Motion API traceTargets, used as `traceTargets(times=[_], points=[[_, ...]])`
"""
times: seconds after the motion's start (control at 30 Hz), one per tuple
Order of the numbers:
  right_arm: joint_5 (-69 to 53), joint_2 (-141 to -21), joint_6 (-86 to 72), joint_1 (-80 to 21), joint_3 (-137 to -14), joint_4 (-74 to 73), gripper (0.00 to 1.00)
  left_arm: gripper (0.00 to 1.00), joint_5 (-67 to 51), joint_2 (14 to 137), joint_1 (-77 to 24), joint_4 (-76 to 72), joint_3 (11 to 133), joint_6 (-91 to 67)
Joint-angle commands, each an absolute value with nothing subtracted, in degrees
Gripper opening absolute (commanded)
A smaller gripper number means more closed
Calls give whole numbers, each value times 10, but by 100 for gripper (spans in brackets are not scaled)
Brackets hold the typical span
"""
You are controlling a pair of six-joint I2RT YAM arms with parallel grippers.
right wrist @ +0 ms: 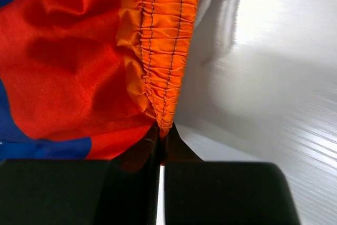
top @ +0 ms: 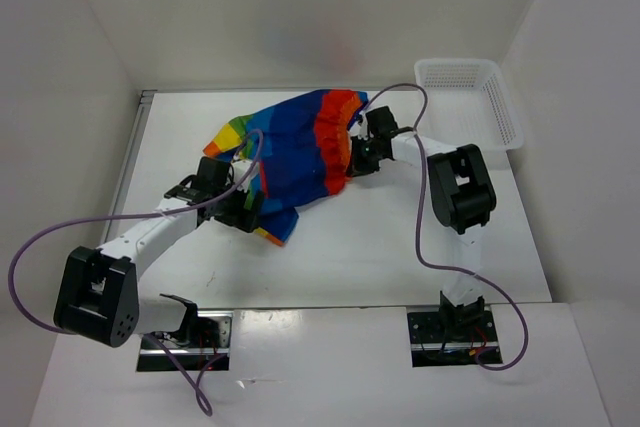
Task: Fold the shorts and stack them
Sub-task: Move the shorts to the center of the board, then flatten the shorts out
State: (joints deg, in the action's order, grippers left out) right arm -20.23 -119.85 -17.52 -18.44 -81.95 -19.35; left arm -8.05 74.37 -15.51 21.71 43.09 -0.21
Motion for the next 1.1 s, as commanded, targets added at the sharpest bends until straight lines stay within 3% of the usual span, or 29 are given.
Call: traceTargets(times=[0.0, 0.2, 0.5, 0.73, 0.77, 0.9, 0.97, 1.0, 1.07], points=[[-203, -1137, -116, -142, -857, -220, 0, 100, -71, 728, -153, 213, 472, 0], [-261, -1048, -58, -103, -879, -264, 0, 100, -157, 784, -194, 232, 518, 0], [-299, -1010, -134, -103, -854, -220, 0, 100, -207, 856, -309, 237, 564, 0], [-317, -1010, -152, -103, -876, -214, 0, 100, -128, 903, -321, 154, 541, 0], [-317, -1010, -152, -103, -876, -214, 0, 95, -117, 910, -321, 129, 534, 0], [-317, -1005, -152, -103, -876, -209, 0, 36, -36, 922, -321, 81, 534, 0], [-312, -1005, -152, -103, -895, -203, 0, 6, 58, 929, -321, 26, 522, 0], [-312, -1010, -146, -103, -911, -203, 0, 0, 82, 929, -301, 7, 522, 0], [-305, -1018, -135, -103, -936, -203, 0, 0, 125, 929, -275, -24, 551, 0]])
